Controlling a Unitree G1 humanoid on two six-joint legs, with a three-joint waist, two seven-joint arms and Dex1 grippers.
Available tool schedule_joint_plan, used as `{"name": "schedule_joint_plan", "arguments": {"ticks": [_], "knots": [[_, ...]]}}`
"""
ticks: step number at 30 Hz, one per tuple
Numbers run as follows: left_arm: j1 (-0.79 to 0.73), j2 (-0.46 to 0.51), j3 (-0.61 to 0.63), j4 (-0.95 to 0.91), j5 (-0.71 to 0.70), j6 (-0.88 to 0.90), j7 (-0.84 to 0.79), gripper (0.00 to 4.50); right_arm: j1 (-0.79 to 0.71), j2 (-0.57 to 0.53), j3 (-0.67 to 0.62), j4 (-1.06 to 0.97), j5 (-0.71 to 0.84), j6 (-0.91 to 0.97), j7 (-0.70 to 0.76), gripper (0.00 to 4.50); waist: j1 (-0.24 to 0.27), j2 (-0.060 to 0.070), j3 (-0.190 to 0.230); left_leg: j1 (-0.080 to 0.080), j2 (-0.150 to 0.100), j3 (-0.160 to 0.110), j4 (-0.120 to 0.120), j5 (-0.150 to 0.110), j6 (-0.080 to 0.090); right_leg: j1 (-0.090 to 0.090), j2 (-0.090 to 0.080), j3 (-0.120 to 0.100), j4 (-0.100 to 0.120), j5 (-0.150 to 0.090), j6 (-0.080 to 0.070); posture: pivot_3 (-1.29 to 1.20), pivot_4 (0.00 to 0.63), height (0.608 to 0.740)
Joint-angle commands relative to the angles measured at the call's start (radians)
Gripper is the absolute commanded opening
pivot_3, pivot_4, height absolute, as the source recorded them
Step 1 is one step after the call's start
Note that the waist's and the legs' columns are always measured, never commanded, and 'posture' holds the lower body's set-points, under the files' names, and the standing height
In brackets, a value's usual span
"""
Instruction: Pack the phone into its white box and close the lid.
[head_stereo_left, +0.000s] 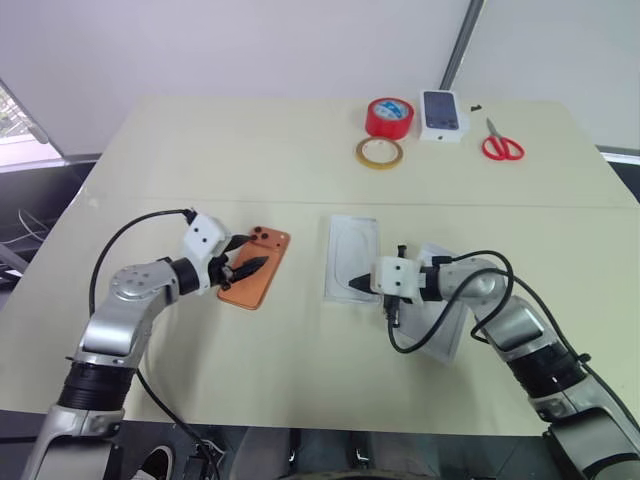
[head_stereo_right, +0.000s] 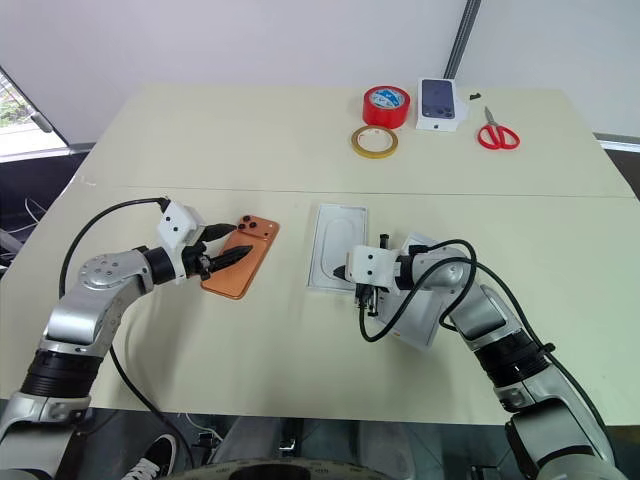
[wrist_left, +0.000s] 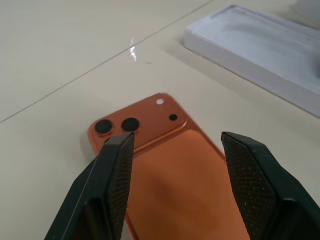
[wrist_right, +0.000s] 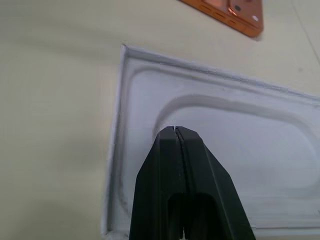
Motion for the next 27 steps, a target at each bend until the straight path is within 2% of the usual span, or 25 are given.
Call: {"name": "schedule_joint_plan", "arguments": {"ticks": [1, 5, 11, 16, 19, 21, 23, 27], "knots": [[-0.018, -0.016, 0.01, -0.017, 0.005, -0.048, 0.001, 2.92, -0.001, -0.007, -0.009, -0.074, 0.052, 0.02, 0.053, 0.03, -0.001, 0.0, 0.0, 0.0, 0.0, 0.0, 0.0, 0.0, 0.0, 0.0, 0.0, 0.0, 0.0, 0.0, 0.0, 0.0, 0.15, 0.74], [-0.031, -0.019, 0.011, -0.006, 0.006, -0.056, -0.011, 2.92, 0.025, -0.026, 0.0, -0.105, 0.044, 0.014, 0.078, 0.03, -0.001, 0.0, 0.0, 0.0, 0.0, 0.0, 0.0, 0.0, 0.0, 0.0, 0.0, 0.0, 0.0, 0.0, 0.0, 0.0, 0.15, 0.74], [-0.037, -0.017, 0.013, 0.004, -0.002, -0.041, -0.016, 2.92, -0.01, 0.053, -0.02, -0.08, 0.045, 0.034, -0.001, 0.03, -0.005, 0.0, 0.0, 0.0, 0.0, 0.0, 0.0, 0.0, 0.0, 0.0, 0.0, 0.0, 0.001, 0.0, 0.0, 0.0, 0.15, 0.74], [-0.06, -0.002, 0.031, 0.017, -0.024, 0.055, -0.01, 2.92, -0.049, 0.062, -0.047, -0.024, 0.017, 0.009, -0.05, 0.03, -0.003, 0.0, 0.0, 0.0, 0.0, 0.0, 0.001, 0.0, 0.0, 0.0, 0.0, 0.0, 0.001, 0.0, 0.0, 0.0, 0.15, 0.74], [-0.103, 0.02, 0.091, 0.068, -0.102, 0.197, -0.017, 2.92, -0.097, 0.106, -0.089, 0.001, 0.041, 0.027, -0.113, 0.03, -0.003, 0.0, 0.0, 0.0, 0.0, 0.0, 0.001, 0.0, 0.0, 0.0, 0.0, 0.0, 0.001, 0.0, 0.0, 0.0, 0.15, 0.74], [-0.155, 0.05, 0.16, 0.144, -0.204, 0.382, -0.037, 2.92, -0.14, 0.157, -0.072, 0.029, 0.015, 0.053, -0.157, 0.03, -0.011, 0.0, 0.0, 0.0, 0.0, 0.0, 0.001, 0.0, 0.0, -0.001, 0.001, 0.0, 0.002, 0.0, 0.0, 0.0, 0.15, 0.74], [-0.188, 0.105, 0.174, 0.2, -0.247, 0.504, -0.084, 2.92, -0.183, 0.223, -0.04, 0.058, -0.013, 0.068, -0.203, 0.03, -0.027, 0.0, 0.0, 0.0, 0.0, 0.0, 0.001, 0.001, -0.001, -0.002, 0.001, 0.0, 0.004, 0.0, 0.0, 0.0, 0.15, 0.74], [-0.266, 0.159, 0.155, 0.341, -0.219, 0.592, -0.086, 2.92, -0.244, 0.327, 0.03, 0.116, -0.066, 0.072, -0.244, 0.03, -0.03, 0.0, 0.001, 0.0, 0.0, 0.0, 0.0, 0.005, -0.008, -0.004, 0.002, 0.0, 0.007, 0.0, 0.0, 0.0, 0.15, 0.74]]}}
